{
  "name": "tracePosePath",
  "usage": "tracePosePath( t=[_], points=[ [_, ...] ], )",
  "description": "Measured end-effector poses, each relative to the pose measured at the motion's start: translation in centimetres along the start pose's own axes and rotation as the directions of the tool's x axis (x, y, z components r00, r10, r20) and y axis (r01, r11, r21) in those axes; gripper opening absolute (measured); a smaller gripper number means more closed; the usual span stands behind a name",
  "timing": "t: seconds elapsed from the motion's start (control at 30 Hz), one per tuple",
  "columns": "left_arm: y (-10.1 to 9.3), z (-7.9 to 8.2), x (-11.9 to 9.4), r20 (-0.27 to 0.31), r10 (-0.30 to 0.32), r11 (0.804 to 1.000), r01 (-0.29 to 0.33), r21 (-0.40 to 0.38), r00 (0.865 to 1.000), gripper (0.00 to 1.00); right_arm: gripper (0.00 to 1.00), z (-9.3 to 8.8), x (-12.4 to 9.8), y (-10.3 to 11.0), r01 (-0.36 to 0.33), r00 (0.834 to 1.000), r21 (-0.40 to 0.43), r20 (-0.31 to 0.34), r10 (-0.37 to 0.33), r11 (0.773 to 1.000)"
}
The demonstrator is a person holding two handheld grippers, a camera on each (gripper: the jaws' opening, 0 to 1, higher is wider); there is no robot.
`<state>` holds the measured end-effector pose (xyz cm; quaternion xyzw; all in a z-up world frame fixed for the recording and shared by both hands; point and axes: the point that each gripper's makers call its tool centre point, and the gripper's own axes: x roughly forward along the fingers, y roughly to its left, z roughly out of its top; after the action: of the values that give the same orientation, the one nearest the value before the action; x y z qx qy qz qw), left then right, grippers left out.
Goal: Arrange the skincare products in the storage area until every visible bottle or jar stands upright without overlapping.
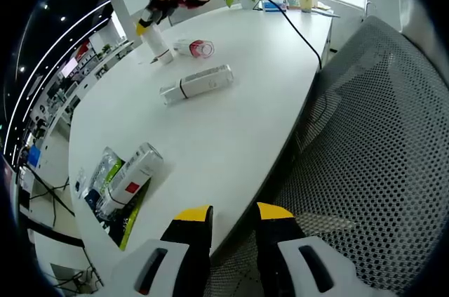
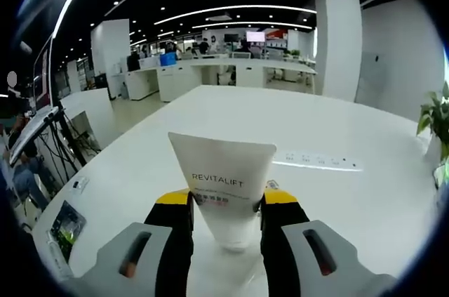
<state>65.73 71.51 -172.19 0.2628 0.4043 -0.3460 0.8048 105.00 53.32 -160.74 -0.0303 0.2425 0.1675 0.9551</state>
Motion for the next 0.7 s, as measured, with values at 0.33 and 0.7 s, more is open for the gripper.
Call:
tracePosePath(
  t=[0.33, 0.7],
  points=[
    [0.00, 0.02, -0.04, 0.001, 0.000, 1.000, 0.000, 0.002, 1.000, 0.24, 0.37, -0.10, 0.19, -0.36, -0.013, 1.000, -0.014, -0.016, 0.012, 1.000],
    [0.05, 0.05, -0.03, 0.002, 0.004, 1.000, -0.004, 0.001, 1.000, 0.24, 0.43, -0.81, 0.09, -0.14, -0.027, 0.999, -0.040, -0.038, 0.026, 0.999]
  ],
)
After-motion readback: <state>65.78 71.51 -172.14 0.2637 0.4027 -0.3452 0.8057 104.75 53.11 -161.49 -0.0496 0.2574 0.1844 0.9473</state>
